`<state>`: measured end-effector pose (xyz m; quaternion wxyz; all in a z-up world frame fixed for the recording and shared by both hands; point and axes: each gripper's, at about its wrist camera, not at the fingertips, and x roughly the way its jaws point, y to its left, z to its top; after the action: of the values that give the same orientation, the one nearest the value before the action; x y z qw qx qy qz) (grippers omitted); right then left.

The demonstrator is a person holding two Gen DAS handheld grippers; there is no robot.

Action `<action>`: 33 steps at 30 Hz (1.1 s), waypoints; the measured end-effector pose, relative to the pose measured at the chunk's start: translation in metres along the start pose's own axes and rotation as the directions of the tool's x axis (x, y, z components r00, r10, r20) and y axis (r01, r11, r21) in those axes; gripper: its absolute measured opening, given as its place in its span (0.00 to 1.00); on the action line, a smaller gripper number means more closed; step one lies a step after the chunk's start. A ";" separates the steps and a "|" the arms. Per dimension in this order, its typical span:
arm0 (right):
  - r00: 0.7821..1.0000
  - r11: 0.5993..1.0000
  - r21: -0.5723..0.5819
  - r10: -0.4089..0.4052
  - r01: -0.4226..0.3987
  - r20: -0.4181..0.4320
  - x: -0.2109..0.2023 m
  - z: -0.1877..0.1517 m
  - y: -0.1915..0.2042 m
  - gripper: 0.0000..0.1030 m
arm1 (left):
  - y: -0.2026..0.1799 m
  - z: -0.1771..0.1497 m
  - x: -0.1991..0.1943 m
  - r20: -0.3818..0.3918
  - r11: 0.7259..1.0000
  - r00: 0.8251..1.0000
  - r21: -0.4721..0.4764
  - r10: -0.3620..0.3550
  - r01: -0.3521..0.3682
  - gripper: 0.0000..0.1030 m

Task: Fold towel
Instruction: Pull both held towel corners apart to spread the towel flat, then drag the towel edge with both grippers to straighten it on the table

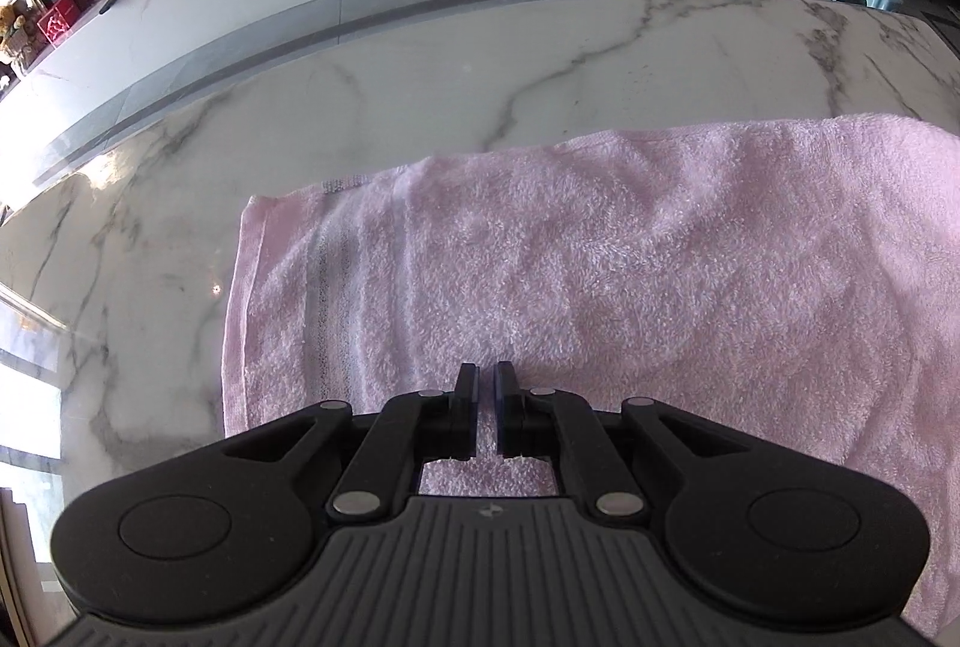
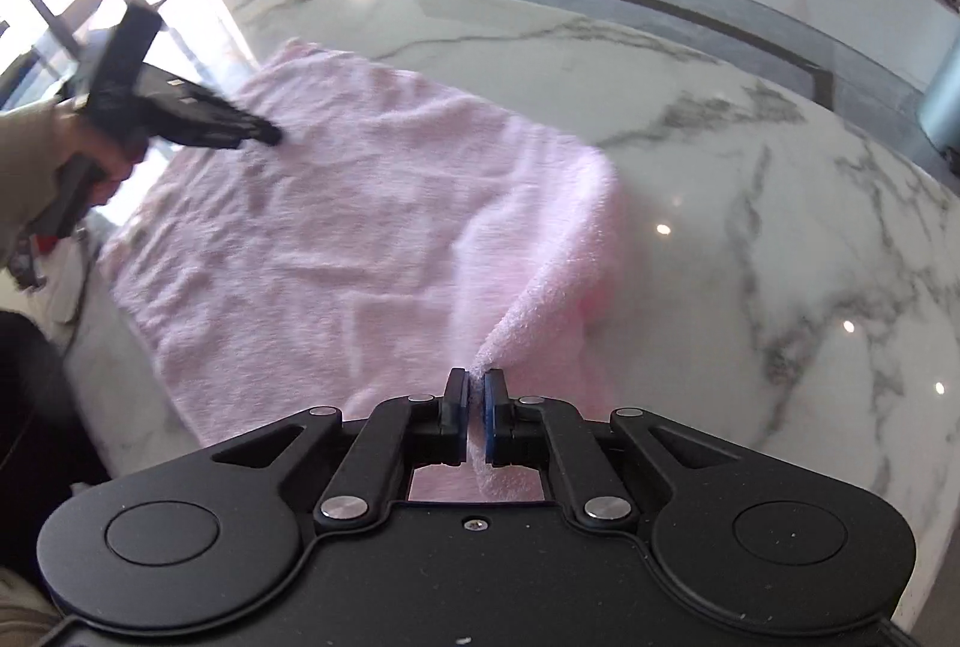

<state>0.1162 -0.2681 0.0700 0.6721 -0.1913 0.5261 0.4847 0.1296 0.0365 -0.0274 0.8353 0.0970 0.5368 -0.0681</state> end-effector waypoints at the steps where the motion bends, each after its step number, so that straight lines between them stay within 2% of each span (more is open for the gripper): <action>1: 1.000 1.000 -0.027 0.016 -0.015 0.003 -0.002 0.001 0.011 0.04 | 0.001 0.000 0.000 0.000 1.000 1.000 -0.002 -0.002 0.002 0.04; 3: 0.997 0.996 -0.061 0.068 -0.070 -0.029 0.006 -0.002 0.030 0.04 | 0.003 0.000 0.000 -0.001 1.000 1.000 -0.011 -0.008 0.008 0.04; 5: 0.986 0.986 -0.086 0.130 -0.140 -0.108 0.024 -0.007 0.045 0.05 | 0.005 0.000 0.000 -0.002 1.000 1.000 -0.015 -0.013 0.013 0.04; 7: 0.983 0.985 -0.101 0.130 -0.143 -0.129 0.029 -0.010 0.049 0.08 | 0.006 -0.001 0.000 0.001 1.000 1.000 -0.017 -0.019 0.019 0.04; 11: 0.996 0.996 -0.035 0.077 -0.079 -0.050 0.011 0.001 0.023 0.10 | 0.009 -0.002 -0.001 0.006 0.999 0.999 -0.019 -0.033 0.033 0.04; 13: 1.000 1.000 -0.011 -0.011 0.010 -0.026 0.008 0.009 0.005 0.10 | 0.010 -0.002 -0.001 0.007 0.999 0.999 -0.020 -0.038 0.038 0.04; 15: 0.998 0.998 0.017 -0.057 0.057 -0.032 0.016 0.016 -0.013 0.11 | 0.010 -0.003 -0.001 0.007 0.999 0.999 -0.019 -0.041 0.041 0.04; 17: 0.997 0.996 0.067 -0.064 0.067 -0.045 0.030 0.023 -0.032 0.16 | 0.010 -0.002 -0.001 0.004 0.999 0.999 -0.013 -0.042 0.042 0.04; 20: 0.991 0.990 0.065 -0.117 0.122 -0.070 0.050 0.030 -0.048 0.26 | 0.010 -0.001 -0.002 0.001 0.999 0.999 0.008 -0.038 0.038 0.05; 22: 0.987 0.989 0.052 -0.132 0.137 -0.089 0.062 0.033 -0.050 0.27 | 0.012 0.001 -0.005 0.014 0.999 1.000 0.023 -0.027 0.027 0.05; 30: 0.980 0.985 -0.004 -0.170 0.171 -0.104 0.081 0.037 -0.040 0.26 | 0.026 0.004 0.001 0.003 1.000 1.000 0.012 -0.006 0.006 0.05; 31: 0.979 0.984 -0.009 -0.177 0.177 -0.104 0.083 0.036 -0.038 0.22 | 0.028 0.005 0.001 0.002 1.000 1.000 0.011 -0.004 0.004 0.05; 32: 0.978 0.983 -0.014 -0.184 0.184 -0.103 0.084 0.036 -0.037 0.12 | 0.030 0.005 0.002 0.001 1.000 1.000 0.009 -0.001 0.001 0.05; 33: 0.976 0.981 -0.018 -0.192 0.191 -0.102 0.083 0.036 -0.036 0.09 | 0.032 0.005 0.003 -0.001 1.000 1.000 0.008 0.001 -0.001 0.05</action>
<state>0.1639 -0.2194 -0.0001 0.6867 -0.2687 0.5372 0.4094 0.1424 0.0661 -0.0250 0.8348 0.1008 0.5367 -0.0697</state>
